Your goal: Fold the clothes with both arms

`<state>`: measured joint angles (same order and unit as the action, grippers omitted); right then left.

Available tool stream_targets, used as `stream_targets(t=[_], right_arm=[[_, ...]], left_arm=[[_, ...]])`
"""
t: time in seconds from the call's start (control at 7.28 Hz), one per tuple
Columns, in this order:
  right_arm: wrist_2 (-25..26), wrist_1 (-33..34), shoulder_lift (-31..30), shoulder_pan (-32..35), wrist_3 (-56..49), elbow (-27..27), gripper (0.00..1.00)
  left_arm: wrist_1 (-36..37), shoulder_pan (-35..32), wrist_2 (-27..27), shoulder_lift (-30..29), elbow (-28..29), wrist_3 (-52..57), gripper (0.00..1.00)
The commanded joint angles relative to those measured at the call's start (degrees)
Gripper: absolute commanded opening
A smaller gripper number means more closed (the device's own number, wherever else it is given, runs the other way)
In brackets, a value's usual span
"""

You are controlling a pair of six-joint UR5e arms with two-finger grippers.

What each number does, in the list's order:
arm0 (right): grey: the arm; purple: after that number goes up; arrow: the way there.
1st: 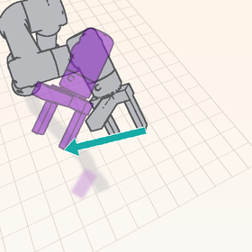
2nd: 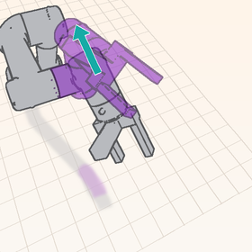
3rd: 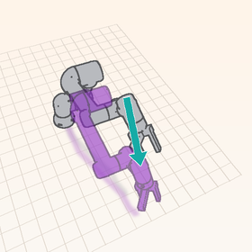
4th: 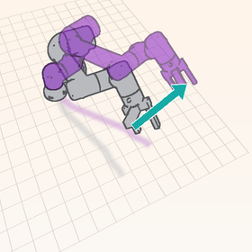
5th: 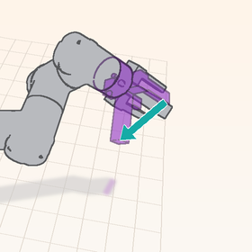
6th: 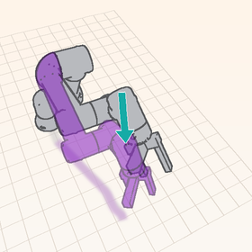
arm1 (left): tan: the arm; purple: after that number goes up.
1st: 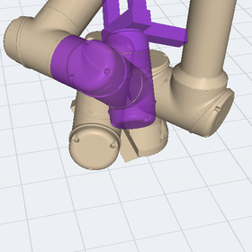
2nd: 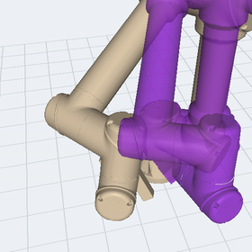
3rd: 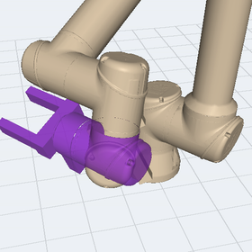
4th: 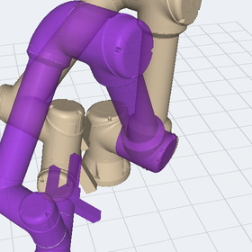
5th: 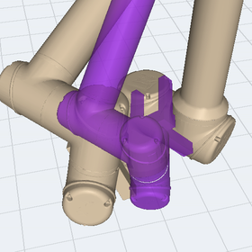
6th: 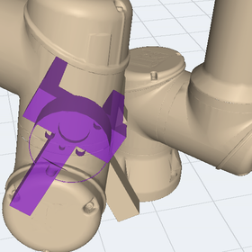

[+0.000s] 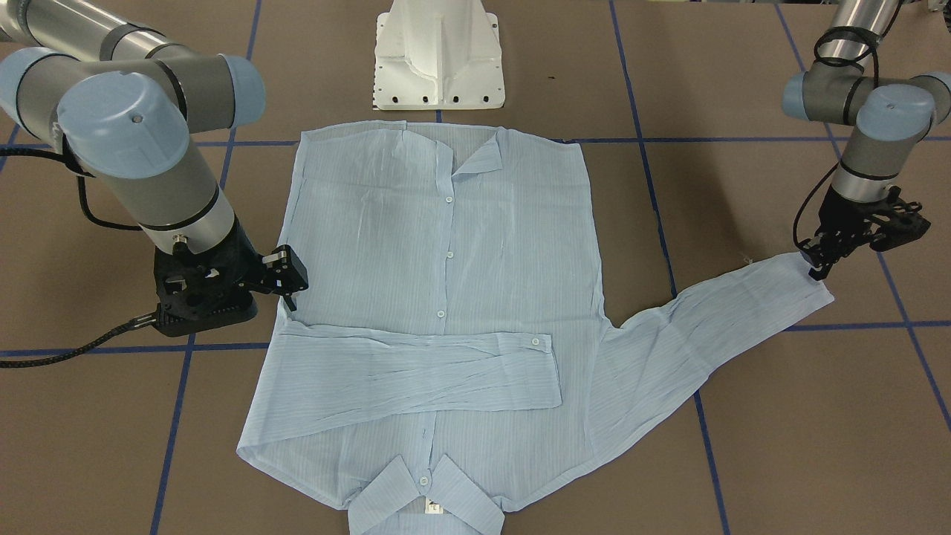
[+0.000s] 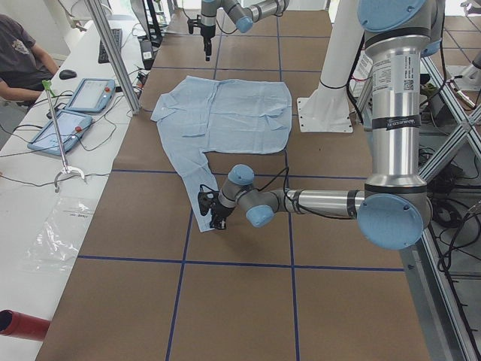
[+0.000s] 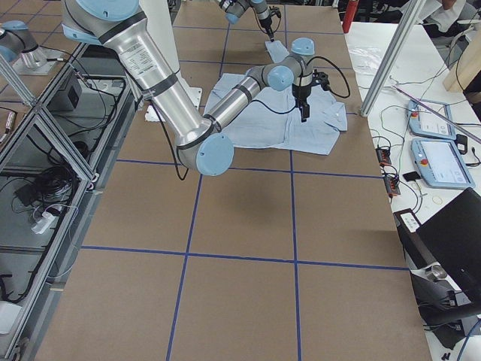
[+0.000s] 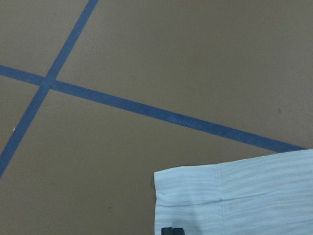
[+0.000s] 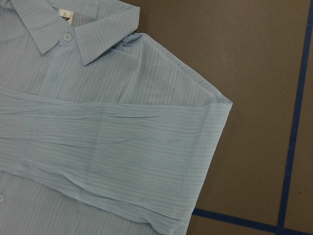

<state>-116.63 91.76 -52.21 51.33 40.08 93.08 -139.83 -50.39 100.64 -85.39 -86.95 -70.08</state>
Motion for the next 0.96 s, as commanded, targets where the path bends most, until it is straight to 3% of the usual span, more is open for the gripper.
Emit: stream_targets(t=[0.0,0.82], right_arm=[[0.0,0.0,0.0,0.0,0.0,0.0,1.00],[0.0,0.0,-0.1,0.0,0.1,0.1,1.00]], left_arm=[[0.0,0.0,0.0,0.0,0.1,0.0,0.48],[0.0,0.2,0.0,-0.1,0.2,0.0,0.46]])
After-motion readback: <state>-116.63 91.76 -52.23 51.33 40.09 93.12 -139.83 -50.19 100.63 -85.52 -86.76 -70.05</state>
